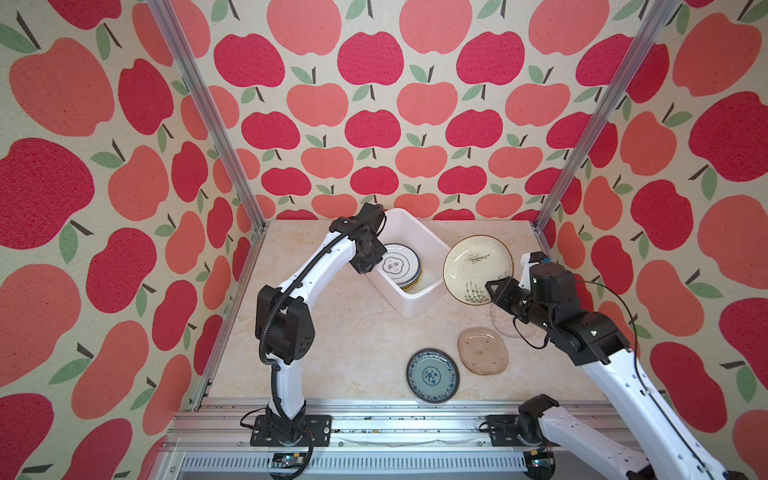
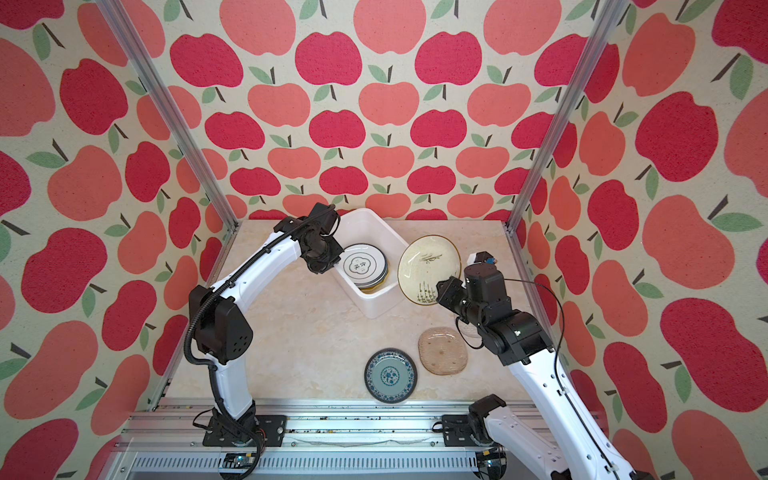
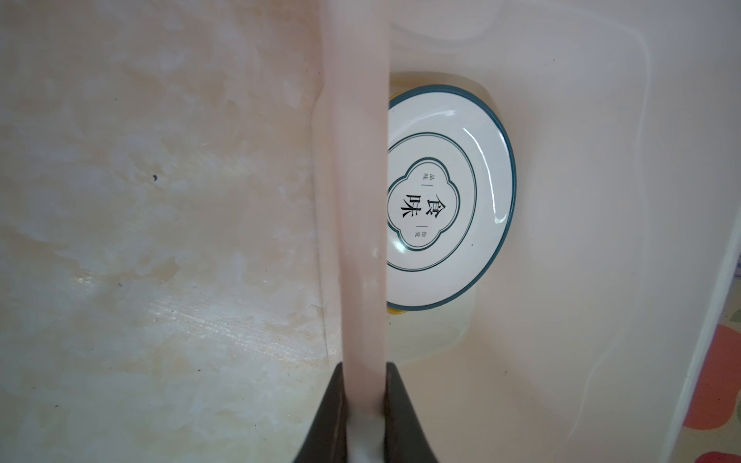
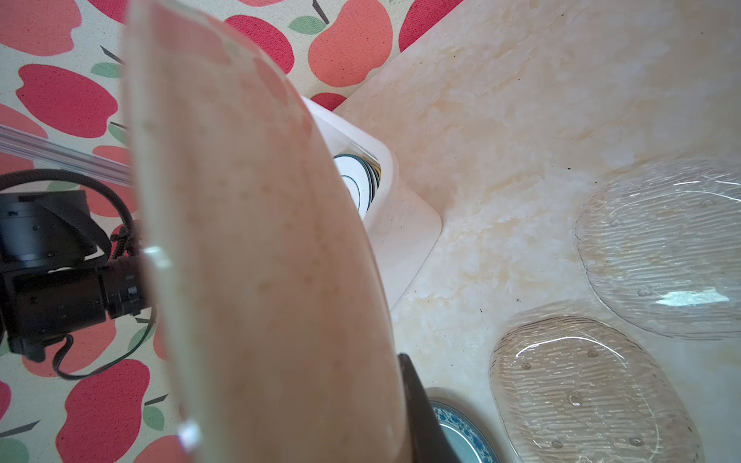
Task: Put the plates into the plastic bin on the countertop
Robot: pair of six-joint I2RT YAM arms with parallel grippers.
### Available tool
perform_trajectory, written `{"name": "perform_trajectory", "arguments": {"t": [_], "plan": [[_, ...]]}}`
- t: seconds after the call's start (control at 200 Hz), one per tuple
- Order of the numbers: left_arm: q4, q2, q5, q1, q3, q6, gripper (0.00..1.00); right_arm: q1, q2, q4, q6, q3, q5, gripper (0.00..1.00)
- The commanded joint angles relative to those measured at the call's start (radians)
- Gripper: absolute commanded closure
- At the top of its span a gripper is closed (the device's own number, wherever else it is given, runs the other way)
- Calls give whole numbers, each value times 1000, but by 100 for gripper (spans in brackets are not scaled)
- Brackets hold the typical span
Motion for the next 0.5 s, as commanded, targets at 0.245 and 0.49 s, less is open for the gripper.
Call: {"name": "perform_trajectory", "arguments": {"t": [0.245,0.49], "plan": [[56,-322,-117,-82,-341,-240,100,-7,13,163,16,37,-100,100],[84,-401,-139,-98,-444,-262,94,-1,93,214,59,57,-190,100]]}}
